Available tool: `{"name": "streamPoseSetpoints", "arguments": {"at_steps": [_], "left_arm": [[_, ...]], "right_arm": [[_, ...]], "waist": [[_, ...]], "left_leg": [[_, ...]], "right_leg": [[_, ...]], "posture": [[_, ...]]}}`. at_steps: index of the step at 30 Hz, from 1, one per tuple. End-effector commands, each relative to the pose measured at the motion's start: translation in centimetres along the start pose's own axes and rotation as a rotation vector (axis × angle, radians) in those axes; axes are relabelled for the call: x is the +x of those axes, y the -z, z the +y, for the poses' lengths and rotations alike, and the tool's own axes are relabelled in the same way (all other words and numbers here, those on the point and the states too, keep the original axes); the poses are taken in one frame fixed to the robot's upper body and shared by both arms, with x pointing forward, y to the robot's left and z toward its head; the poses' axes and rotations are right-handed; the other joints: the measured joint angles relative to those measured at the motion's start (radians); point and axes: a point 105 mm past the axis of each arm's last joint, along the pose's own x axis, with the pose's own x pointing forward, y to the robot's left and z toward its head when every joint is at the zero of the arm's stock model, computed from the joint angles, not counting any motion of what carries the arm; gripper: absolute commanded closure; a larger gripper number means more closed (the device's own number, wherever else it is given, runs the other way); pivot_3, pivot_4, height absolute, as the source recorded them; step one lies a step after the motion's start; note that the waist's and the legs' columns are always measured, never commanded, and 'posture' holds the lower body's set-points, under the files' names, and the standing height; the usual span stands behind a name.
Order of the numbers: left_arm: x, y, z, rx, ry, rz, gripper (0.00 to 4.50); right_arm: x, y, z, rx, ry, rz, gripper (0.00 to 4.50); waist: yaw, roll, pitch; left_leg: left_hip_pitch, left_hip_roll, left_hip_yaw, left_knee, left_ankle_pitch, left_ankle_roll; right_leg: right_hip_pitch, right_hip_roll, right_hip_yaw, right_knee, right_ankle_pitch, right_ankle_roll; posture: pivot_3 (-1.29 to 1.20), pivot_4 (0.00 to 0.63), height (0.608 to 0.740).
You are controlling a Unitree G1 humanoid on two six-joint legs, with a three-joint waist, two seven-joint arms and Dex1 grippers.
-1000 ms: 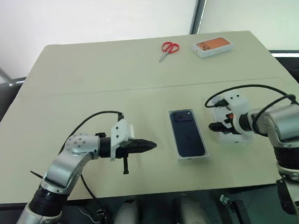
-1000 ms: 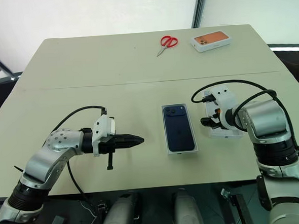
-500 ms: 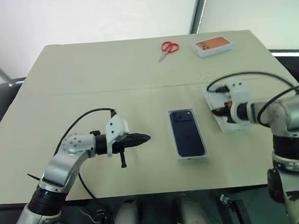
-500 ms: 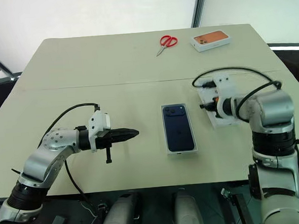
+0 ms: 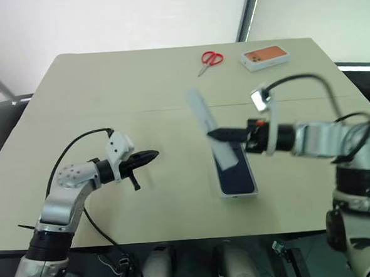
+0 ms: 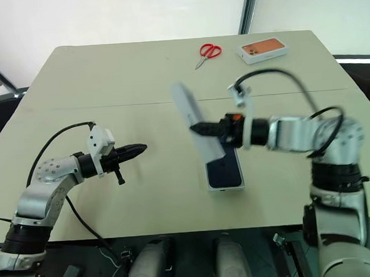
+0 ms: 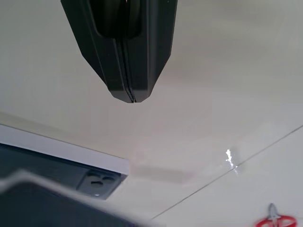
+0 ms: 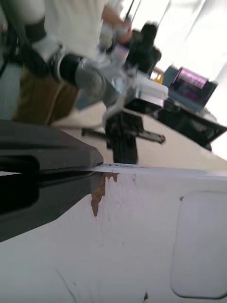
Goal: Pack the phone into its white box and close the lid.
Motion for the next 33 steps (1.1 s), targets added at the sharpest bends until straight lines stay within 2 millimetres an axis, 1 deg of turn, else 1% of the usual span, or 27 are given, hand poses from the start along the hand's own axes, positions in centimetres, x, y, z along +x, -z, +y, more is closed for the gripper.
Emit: {"name": "streamPoseSetpoints", "arguments": {"at_steps": [1,3,5,7,8,10,11,13,16,17,19,20,22,24,26,30,32,33], "left_arm": [[0.0,-1.0,0.0,0.05,0.003,-0.027,4.5],[0.3,-1.1,-0.3,0.05,0.008,-0.032,4.5],[0.7,-1.2,-0.7,0.048,0.021,-0.038,4.5],[1.1,-1.2,-1.1,0.048,0.037,-0.042,4.5],[1.4,-1.3,-1.5,0.049,0.051,-0.044,4.5],[1.7,-1.4,-2.0,0.052,0.072,-0.049,4.5],[2.0,-1.4,-2.2,0.051,0.08,-0.05,4.5],[2.7,-1.4,-2.4,0.047,0.093,-0.052,4.5],[4.2,-1.6,-2.9,0.054,0.105,-0.062,4.5],[4.9,-1.6,-3.0,0.046,0.107,-0.066,4.5],[6.2,-2.0,-3.2,0.032,0.113,-0.08,4.5],[6.6,-2.2,-3.4,0.026,0.124,-0.088,4.5],[6.9,-2.4,-3.6,0.022,0.137,-0.095,4.5],[8.0,-2.6,-4.9,0.018,0.193,-0.11,4.5],[9.2,-2.9,-6.0,0.021,0.233,-0.122,4.5],[10.3,-3.4,-6.7,0.016,0.25,-0.137,4.5],[10.4,-3.8,-6.6,0.007,0.24,-0.153,4.5],[10.3,-4.1,-6.2,-0.002,0.221,-0.168,4.5]], "right_arm": [[1.9,-0.1,1.0,0.098,0.025,-0.15,4.47],[2.9,0.8,0.7,0.19,0.088,-0.2,4.47],[3.6,1.8,0.0,0.312,0.195,-0.238,4.47],[3.3,2.5,-0.7,0.364,0.259,-0.247,4.47],[2.9,2.8,-1.3,0.385,0.294,-0.258,4.47],[2.2,2.8,-1.8,0.412,0.334,-0.288,4.47],[1.9,2.6,-1.8,0.416,0.341,-0.306,4.21],[1.6,2.1,-1.5,0.413,0.337,-0.336,3.51],[1.2,1.7,-1.4,0.378,0.335,-0.343,1.97],[0.9,1.4,-1.5,0.336,0.331,-0.337,1.43],[-0.2,0.0,-1.2,0.208,0.299,-0.324,0.32],[-0.8,-0.8,-1.1,0.15,0.289,-0.319,0.04],[-1.4,-1.5,-1.0,0.096,0.276,-0.306,0.04],[-3.4,-3.0,-1.4,-0.02,0.337,-0.257,0.04],[-5.1,-4.3,-1.6,-0.083,0.396,-0.233,0.04],[-6.1,-4.7,-2.0,-0.144,0.453,-0.172,0.04],[-6.4,-4.5,-2.5,-0.208,0.501,-0.135,0.04],[-6.6,-4.5,-3.0,-0.263,0.544,-0.113,0.04]], "waist": [[-0.003,0.001,0.0],[-0.003,0.001,0.0],[0.0,0.001,0.0],[0.004,0.002,0.0],[0.009,0.002,0.0],[0.011,0.002,0.0],[0.009,0.002,0.0],[0.007,0.002,0.0],[0.005,0.002,0.0],[0.005,0.002,0.0],[0.006,0.003,0.0],[0.006,0.003,0.0],[0.003,0.003,0.0],[0.004,0.004,0.001],[0.008,0.005,0.002],[0.008,0.004,0.002],[0.005,0.005,0.002],[0.005,0.005,0.001]], "left_leg": [[0.0,0.0,0.0,0.0,0.0,0.0],[-0.001,0.001,0.0,0.0,0.0,0.0],[-0.001,0.001,0.0,0.0,0.0,0.0],[-0.001,0.0,0.0,0.0,0.0,0.0],[-0.001,0.0,0.0,0.0,0.0,0.0],[0.0,-0.001,0.0,0.0,0.0,0.0],[0.0,-0.001,0.0,0.0,0.0,0.0],[0.0,0.0,0.0,0.0,0.0,0.0],[0.0,0.0,0.0,0.0,0.0,0.0],[0.0,0.0,0.0,0.0,0.0,0.0],[0.0,-0.001,0.001,0.0,0.0,0.0],[0.0,-0.001,0.001,0.0,0.0,0.0],[0.0,-0.001,0.002,0.0,0.0,0.0],[0.001,0.0,0.002,-0.001,0.0,0.001],[0.0,0.0,0.002,-0.001,0.0,0.001],[0.0,0.0,0.002,-0.001,0.0,0.001],[0.0,0.0,0.002,-0.001,0.0,0.001],[0.0,0.001,0.002,-0.001,0.0,0.001]], "right_leg": [[-0.001,0.0,0.001,0.001,0.0,0.0],[-0.002,0.001,0.001,0.001,0.0,0.0],[-0.003,0.002,0.002,0.001,0.0,0.0],[-0.003,0.002,0.002,0.001,0.0,0.0],[-0.003,0.002,0.003,0.001,0.0,0.0],[-0.002,0.001,0.003,0.0,0.0,0.0],[-0.002,0.002,0.003,0.0,0.0,0.0],[-0.002,0.002,0.003,0.001,0.0,0.0],[-0.002,0.003,0.003,0.001,0.0,0.0],[-0.002,0.003,0.004,0.001,0.0,0.0],[-0.002,0.003,0.004,0.001,0.0,0.0],[-0.002,0.003,0.004,0.001,0.0,0.0],[-0.002,0.003,0.005,0.001,0.0,0.0],[-0.002,0.005,0.005,0.001,0.0,0.0],[-0.002,0.004,0.005,0.001,0.0,0.0],[-0.002,0.003,0.004,0.0,0.0,0.0],[-0.002,0.004,0.004,0.0,0.0,0.0],[-0.002,0.004,0.005,0.0,0.0,0.0]], "posture": [[0.0,0.15,0.697],[0.0,0.15,0.697],[0.0,0.15,0.697],[0.0,0.15,0.697],[0.0,0.15,0.697],[0.0,0.15,0.697],[0.0,0.15,0.697],[0.0,0.15,0.697],[0.0,0.15,0.697],[0.0,0.15,0.697],[0.0,0.15,0.697],[0.0,0.15,0.697],[0.0,0.15,0.697],[0.0,0.15,0.697],[0.0,0.15,0.697],[0.0,0.15,0.697],[0.0,0.15,0.697],[0.0,0.15,0.697]]}}
